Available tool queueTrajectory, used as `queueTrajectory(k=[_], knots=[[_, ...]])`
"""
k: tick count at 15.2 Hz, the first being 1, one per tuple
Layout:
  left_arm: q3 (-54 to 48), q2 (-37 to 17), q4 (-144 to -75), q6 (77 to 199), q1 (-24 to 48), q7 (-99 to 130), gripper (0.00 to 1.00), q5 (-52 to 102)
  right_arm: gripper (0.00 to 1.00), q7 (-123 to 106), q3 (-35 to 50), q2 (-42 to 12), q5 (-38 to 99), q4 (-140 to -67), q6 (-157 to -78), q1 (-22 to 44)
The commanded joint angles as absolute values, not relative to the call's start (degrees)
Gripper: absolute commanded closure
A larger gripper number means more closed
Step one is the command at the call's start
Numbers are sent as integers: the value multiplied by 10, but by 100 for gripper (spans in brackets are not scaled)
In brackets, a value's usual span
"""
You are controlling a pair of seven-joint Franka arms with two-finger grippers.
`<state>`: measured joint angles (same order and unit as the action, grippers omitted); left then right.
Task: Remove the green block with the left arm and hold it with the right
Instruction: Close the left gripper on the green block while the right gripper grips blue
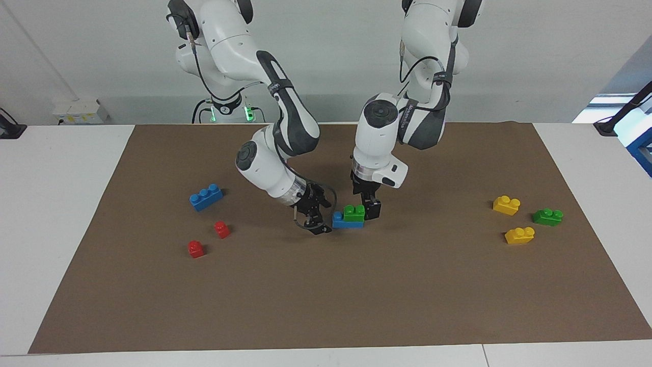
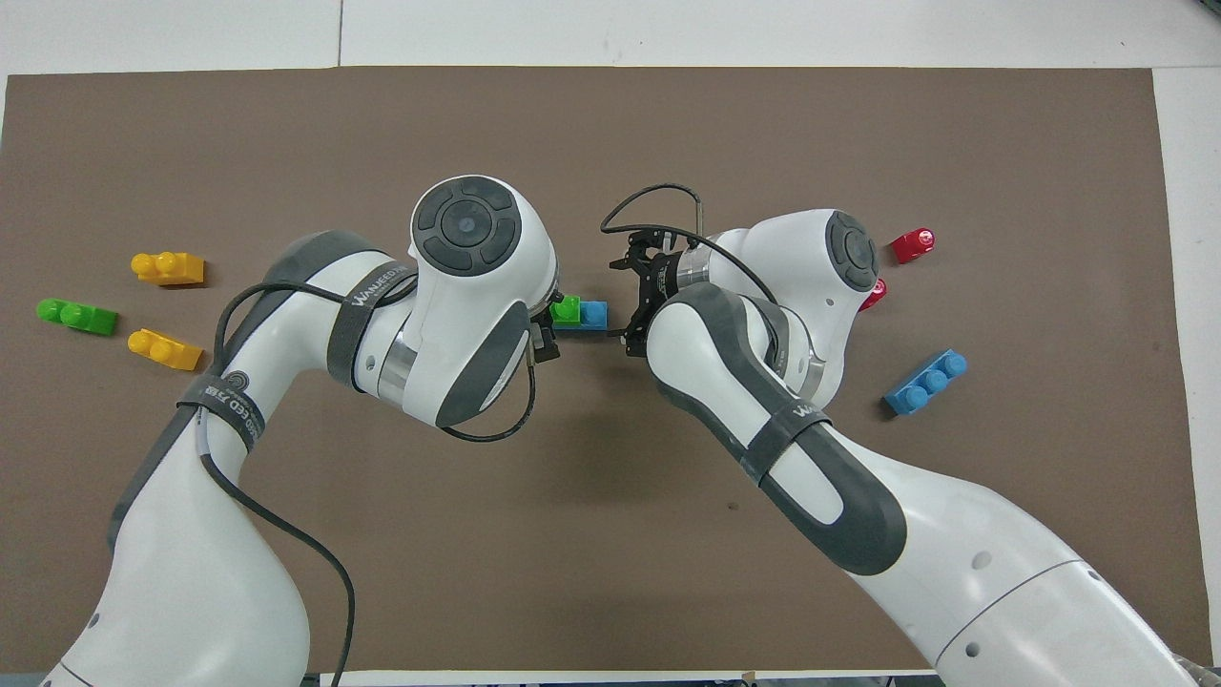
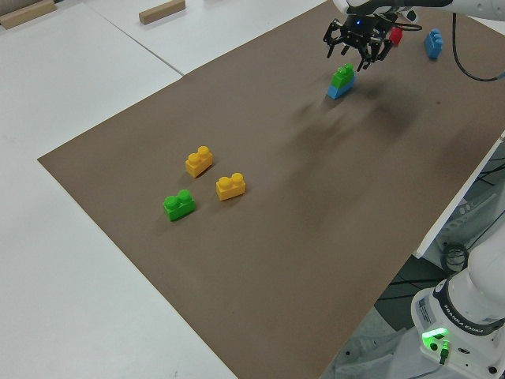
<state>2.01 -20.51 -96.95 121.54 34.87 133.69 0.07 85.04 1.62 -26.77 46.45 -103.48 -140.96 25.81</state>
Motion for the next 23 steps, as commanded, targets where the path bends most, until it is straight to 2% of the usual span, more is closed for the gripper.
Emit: queueTrajectory(k=[1, 18, 22, 23], knots=[[21, -213, -967, 1233, 347, 1346, 0, 9, 6, 833, 16, -264, 489, -1049, -1431, 259], [20, -208, -1005, 1250, 355, 1354, 0, 9, 8, 833, 16, -303, 524, -1031, -1488, 301], [20, -209, -1008, 1256, 356, 1357, 0, 9, 10, 833, 16, -311, 525, -1027, -1496, 303], [20, -209, -1009, 1256, 356, 1357, 0, 9, 14, 833, 16, -312, 525, -1027, -1496, 303]])
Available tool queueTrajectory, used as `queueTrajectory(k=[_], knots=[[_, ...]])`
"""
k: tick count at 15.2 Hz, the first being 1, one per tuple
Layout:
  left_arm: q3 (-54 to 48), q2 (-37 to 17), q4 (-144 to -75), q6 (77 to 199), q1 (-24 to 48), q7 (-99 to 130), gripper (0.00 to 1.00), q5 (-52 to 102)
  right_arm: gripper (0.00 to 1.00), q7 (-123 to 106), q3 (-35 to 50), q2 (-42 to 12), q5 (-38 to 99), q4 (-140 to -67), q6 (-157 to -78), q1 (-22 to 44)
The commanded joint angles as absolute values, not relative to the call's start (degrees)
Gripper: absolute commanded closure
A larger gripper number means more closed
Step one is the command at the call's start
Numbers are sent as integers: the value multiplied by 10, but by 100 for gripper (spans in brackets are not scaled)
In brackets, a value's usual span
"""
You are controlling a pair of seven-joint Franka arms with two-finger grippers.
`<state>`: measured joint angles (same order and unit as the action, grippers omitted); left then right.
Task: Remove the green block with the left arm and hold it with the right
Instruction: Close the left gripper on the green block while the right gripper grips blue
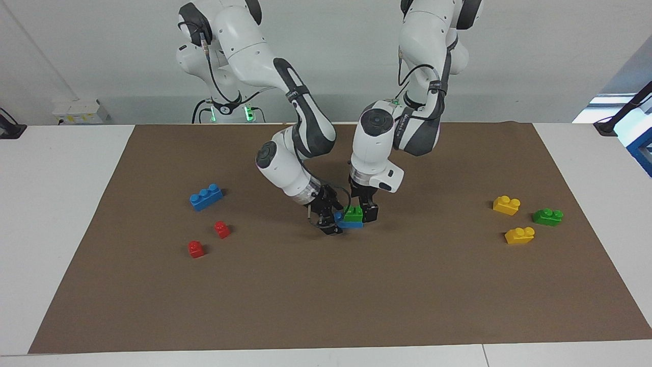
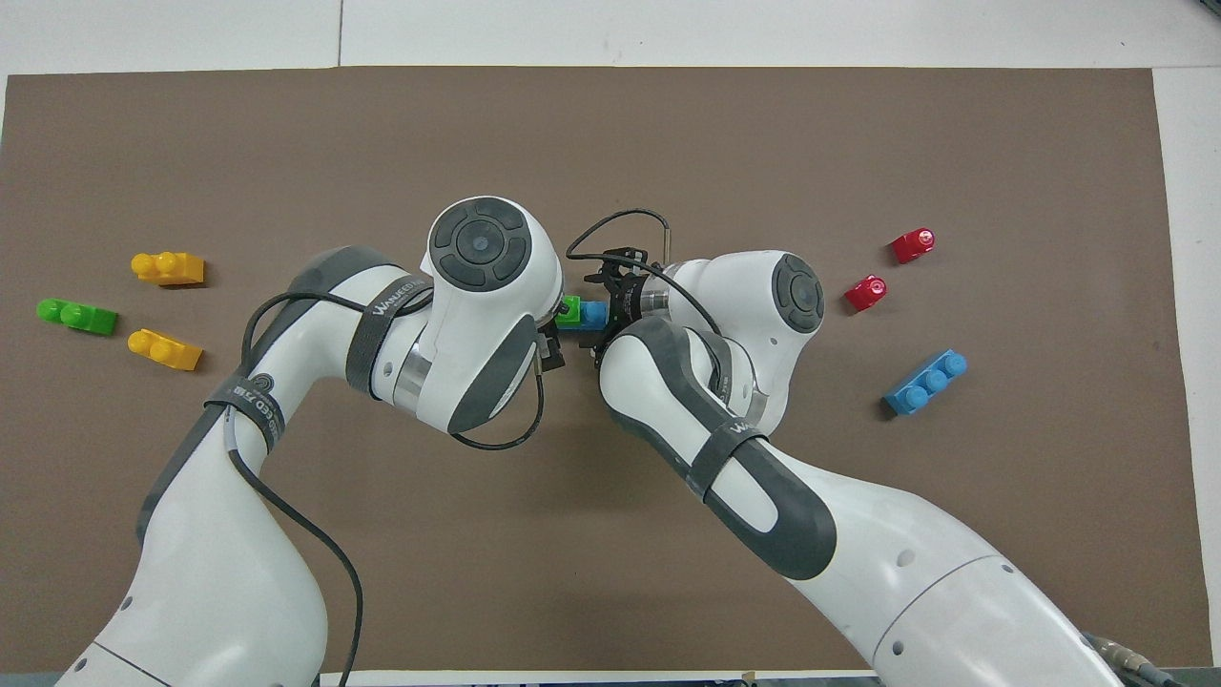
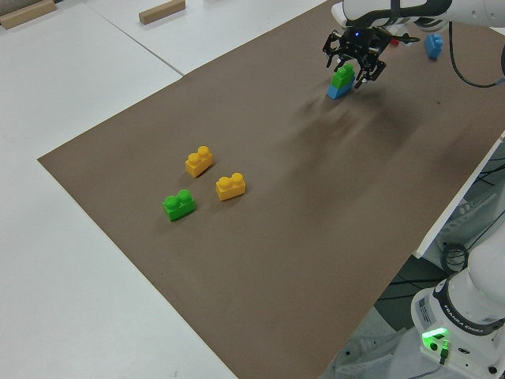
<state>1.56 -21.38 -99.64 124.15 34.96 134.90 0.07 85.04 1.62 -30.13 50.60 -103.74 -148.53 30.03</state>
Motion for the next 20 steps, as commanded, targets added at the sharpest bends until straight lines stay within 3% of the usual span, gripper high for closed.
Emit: queueTrajectory(k=[1, 7, 10, 12, 20], knots=[[20, -208, -1012, 1258, 355, 1357, 0, 9, 21, 833, 16, -312, 525, -1027, -1496, 303], [20, -207, -1020, 1268, 357, 1358, 0, 9, 77, 837, 16, -312, 525, -1027, -1496, 302], [20, -208, -1022, 1270, 357, 1358, 0, 9, 96, 838, 16, -312, 526, -1026, -1496, 301], [20, -208, -1028, 1283, 358, 1364, 0, 9, 100, 838, 16, -313, 526, -1026, -1496, 301], [20, -213, -1029, 1291, 359, 1366, 0, 8, 100, 839, 16, -313, 526, -1025, -1496, 301]])
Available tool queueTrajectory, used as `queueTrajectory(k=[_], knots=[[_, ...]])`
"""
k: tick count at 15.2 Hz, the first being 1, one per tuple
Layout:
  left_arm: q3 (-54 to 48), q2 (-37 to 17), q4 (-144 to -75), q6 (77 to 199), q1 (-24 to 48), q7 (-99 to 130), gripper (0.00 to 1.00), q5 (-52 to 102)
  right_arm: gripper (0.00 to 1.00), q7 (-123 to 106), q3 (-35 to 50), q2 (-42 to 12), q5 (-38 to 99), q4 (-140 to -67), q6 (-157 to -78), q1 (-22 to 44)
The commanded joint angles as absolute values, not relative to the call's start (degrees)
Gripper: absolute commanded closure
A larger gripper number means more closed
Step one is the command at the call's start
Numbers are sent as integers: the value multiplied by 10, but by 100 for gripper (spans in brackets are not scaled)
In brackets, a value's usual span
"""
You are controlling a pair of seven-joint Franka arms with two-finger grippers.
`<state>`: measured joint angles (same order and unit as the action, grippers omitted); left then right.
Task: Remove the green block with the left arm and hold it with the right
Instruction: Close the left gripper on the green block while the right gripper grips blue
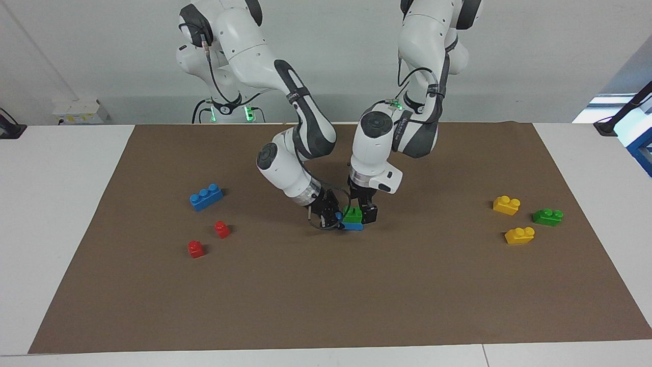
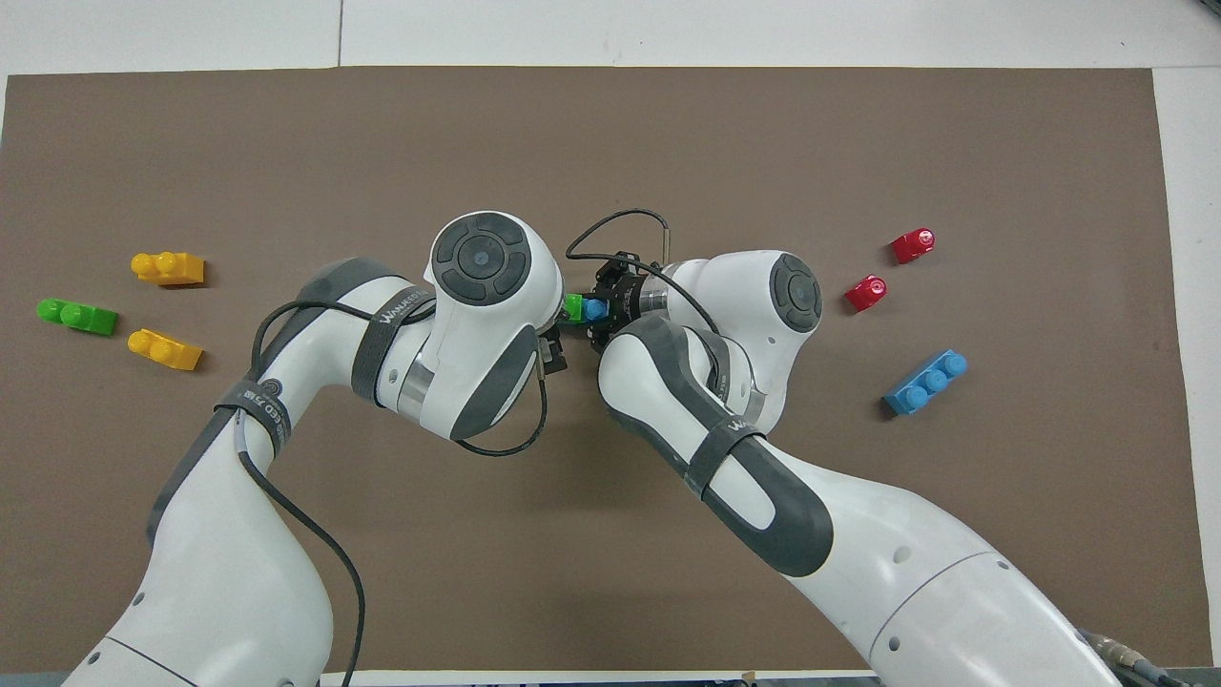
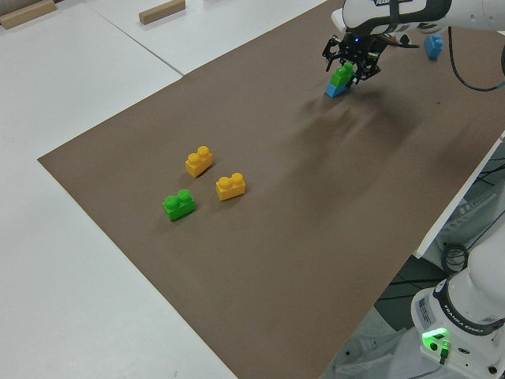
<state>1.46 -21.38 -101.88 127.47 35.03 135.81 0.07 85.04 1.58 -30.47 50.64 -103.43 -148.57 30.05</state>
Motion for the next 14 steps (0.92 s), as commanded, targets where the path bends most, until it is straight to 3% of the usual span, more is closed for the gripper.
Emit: queueTrajectory(k=[1, 11, 12, 14], knots=[[20, -214, -1029, 1291, 359, 1365, 0, 8, 100, 839, 16, -313, 526, -1024, -1496, 301], [20, -213, -1041, 1304, 374, 1331, 2, 5, 100, 842, 16, -315, 526, -1018, -1496, 301], [20, -213, -1041, 1303, 374, 1326, 15, 5, 100, 842, 16, -316, 526, -1018, -1496, 301], [20, -212, -1041, 1297, 374, 1325, 59, 5, 100, 842, 16, -316, 526, -1018, -1496, 301]])
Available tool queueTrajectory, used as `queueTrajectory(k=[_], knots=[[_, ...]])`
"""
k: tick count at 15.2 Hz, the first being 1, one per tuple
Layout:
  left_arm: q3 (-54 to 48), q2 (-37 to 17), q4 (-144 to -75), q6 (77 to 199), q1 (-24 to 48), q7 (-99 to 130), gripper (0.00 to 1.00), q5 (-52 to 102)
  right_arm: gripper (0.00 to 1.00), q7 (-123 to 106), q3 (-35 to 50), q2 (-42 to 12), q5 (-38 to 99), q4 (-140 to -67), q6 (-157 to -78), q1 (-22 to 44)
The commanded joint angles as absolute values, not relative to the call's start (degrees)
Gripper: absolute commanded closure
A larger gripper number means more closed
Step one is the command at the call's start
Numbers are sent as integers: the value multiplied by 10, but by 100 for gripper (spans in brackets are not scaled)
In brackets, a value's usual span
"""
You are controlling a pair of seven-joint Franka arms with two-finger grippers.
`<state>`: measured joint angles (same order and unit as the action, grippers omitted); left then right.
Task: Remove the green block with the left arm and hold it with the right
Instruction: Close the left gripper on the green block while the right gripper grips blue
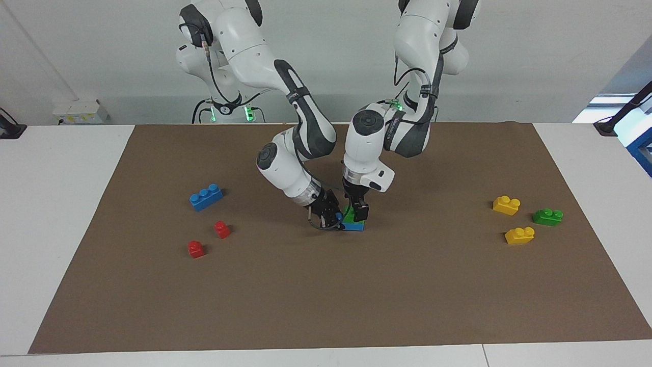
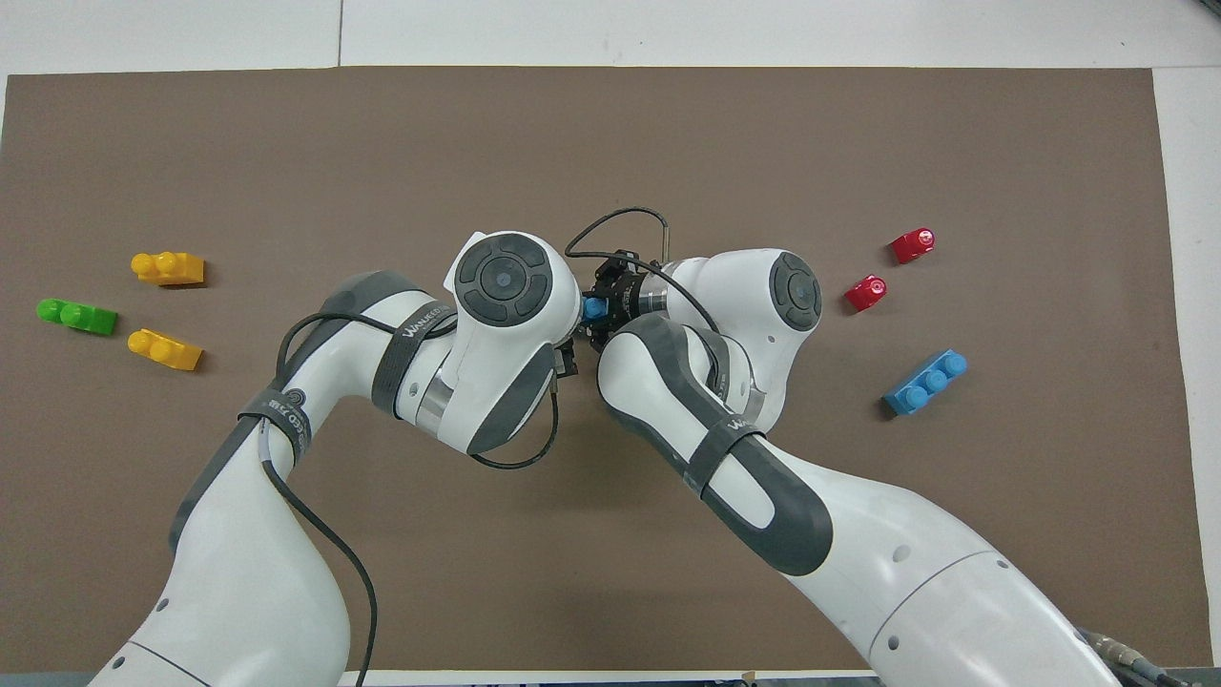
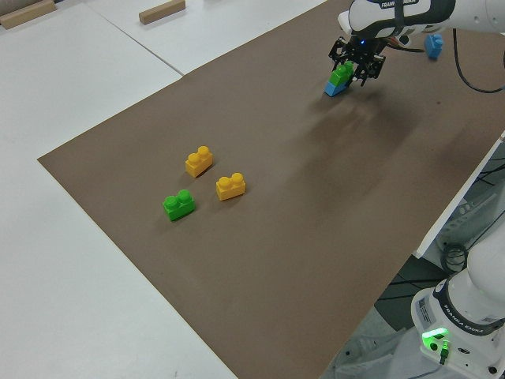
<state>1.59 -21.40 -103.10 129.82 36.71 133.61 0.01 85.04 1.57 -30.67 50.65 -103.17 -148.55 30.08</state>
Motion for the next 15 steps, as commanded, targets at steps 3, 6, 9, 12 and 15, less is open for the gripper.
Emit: queueTrajectory(k=[3, 6, 9, 12, 15], knots=[[19, -212, -1040, 1296, 374, 1317, 100, 5, 100, 842, 16, -317, 526, -1018, -1496, 301], [19, -212, -1034, 1289, 371, 1317, 100, 5, 100, 842, 16, -317, 526, -1018, -1496, 301], [19, -212, -1029, 1281, 368, 1317, 100, 6, 100, 842, 16, -317, 526, -1018, -1496, 301], [19, -206, -1015, 1261, 364, 1315, 100, 6, 100, 842, 16, -318, 526, -1018, -1496, 301], [19, -195, -1005, 1236, 360, 1310, 100, 8, 100, 843, 16, -318, 526, -1016, -1496, 301]])
